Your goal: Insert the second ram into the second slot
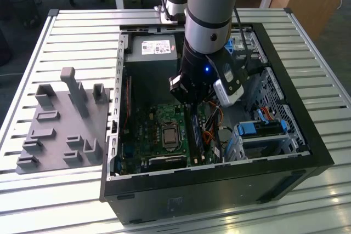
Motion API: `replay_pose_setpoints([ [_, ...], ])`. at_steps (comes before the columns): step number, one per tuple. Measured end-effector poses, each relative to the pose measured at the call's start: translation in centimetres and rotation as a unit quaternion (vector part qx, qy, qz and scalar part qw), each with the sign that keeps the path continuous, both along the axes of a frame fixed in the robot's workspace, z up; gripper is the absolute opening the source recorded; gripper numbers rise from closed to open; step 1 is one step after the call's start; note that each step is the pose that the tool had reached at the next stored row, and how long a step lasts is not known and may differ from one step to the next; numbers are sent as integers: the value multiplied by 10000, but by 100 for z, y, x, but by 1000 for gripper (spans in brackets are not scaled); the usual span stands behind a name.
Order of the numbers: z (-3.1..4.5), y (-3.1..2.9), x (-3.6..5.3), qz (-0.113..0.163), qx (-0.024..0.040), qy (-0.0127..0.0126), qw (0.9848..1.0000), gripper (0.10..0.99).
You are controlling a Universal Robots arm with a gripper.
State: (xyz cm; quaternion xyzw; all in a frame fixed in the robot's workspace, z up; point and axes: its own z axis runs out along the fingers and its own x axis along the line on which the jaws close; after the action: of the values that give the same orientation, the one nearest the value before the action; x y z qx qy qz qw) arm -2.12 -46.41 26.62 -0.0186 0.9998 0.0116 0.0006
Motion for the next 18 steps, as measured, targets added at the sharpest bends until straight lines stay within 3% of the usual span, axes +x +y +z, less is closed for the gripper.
replay_pose_setpoints([
  [5,-47,0,14,1,-1,9,10000,137],
  [18,-269,2,33,-135,3,14,9999,137],
])
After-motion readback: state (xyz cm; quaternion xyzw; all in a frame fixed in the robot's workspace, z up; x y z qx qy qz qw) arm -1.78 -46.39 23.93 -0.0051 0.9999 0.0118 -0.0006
